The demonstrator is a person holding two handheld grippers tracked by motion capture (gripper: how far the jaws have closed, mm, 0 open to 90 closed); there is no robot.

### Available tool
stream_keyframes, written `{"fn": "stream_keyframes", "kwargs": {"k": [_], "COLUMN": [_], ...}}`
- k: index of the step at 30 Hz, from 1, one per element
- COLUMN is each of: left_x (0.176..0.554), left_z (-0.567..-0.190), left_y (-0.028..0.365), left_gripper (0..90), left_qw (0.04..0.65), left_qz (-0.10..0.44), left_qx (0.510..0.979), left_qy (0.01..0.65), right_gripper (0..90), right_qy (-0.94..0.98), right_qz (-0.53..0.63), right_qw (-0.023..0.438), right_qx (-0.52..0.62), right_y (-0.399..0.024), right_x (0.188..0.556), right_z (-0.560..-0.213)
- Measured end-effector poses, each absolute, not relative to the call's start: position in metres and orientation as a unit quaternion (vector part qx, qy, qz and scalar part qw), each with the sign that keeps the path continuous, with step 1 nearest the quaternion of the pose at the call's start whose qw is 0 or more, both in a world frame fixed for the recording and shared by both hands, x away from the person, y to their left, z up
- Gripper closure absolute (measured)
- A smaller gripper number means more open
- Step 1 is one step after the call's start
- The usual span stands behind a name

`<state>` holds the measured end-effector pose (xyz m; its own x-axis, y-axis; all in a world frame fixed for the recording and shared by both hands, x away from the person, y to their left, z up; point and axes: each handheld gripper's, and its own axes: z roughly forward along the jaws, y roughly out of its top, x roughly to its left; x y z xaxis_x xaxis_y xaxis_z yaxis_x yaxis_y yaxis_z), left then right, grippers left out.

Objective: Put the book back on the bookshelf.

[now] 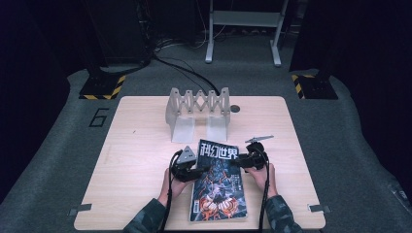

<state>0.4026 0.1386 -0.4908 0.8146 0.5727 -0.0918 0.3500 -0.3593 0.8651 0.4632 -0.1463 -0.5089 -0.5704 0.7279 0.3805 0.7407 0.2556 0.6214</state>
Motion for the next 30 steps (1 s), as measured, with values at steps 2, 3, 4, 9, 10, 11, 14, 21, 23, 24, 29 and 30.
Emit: {"fn": "stream_keyframes", "kwargs": {"k": [2, 3, 4, 9, 10, 11, 14, 21, 23, 24, 29, 30], "left_x": [0.401, 0.401, 0.401, 0.401, 0.401, 0.401, 0.404, 0.409, 0.411, 0.411, 0.415, 0.416], "left_z": [-0.490, -0.490, -0.489, -0.489, -0.488, -0.488, -0.487, -0.480, -0.478, -0.476, -0.468, -0.467], "left_y": [0.139, 0.139, 0.139, 0.140, 0.142, 0.142, 0.144, 0.146, 0.146, 0.146, 0.143, 0.142], "left_gripper": [67.3, 67.3, 67.4, 67.5, 67.5, 67.6, 67.3, 67.0, 66.9, 66.7, 66.8, 66.9], "left_qw": [0.495, 0.497, 0.496, 0.499, 0.497, 0.500, 0.501, 0.493, 0.491, 0.490, 0.487, 0.484], "left_qz": [0.119, 0.117, 0.118, 0.117, 0.112, 0.108, 0.100, 0.074, 0.067, 0.069, 0.058, 0.055], "left_qx": [0.815, 0.814, 0.816, 0.814, 0.816, 0.813, 0.815, 0.824, 0.826, 0.827, 0.829, 0.830], "left_qy": [0.277, 0.276, 0.272, 0.275, 0.272, 0.277, 0.272, 0.268, 0.270, 0.267, 0.270, 0.271], "right_gripper": [34.4, 33.6, 33.4, 41.5, 44.0, 46.3, 48.8, 49.9, 50.4, 50.7, 52.2, 52.5], "right_qy": [-0.792, -0.791, -0.789, -0.789, -0.787, -0.786, -0.783, -0.782, -0.780, -0.781, -0.780, -0.779], "right_qz": [-0.396, -0.398, -0.400, -0.407, -0.410, -0.412, -0.419, -0.426, -0.426, -0.427, -0.439, -0.439], "right_qw": [0.011, 0.016, 0.019, 0.016, 0.015, 0.014, 0.011, -0.004, -0.006, -0.011, -0.022, -0.024], "right_qx": [-0.464, -0.465, -0.466, -0.459, -0.460, -0.461, -0.460, -0.455, -0.458, -0.456, -0.446, -0.446], "right_y": [-0.146, -0.146, -0.146, -0.148, -0.149, -0.151, -0.154, -0.154, -0.153, -0.153, -0.154, -0.153], "right_x": [0.464, 0.465, 0.465, 0.465, 0.464, 0.464, 0.463, 0.458, 0.456, 0.455, 0.451, 0.450], "right_z": [-0.510, -0.511, -0.512, -0.511, -0.510, -0.510, -0.509, -0.502, -0.499, -0.498, -0.493, -0.489]}}
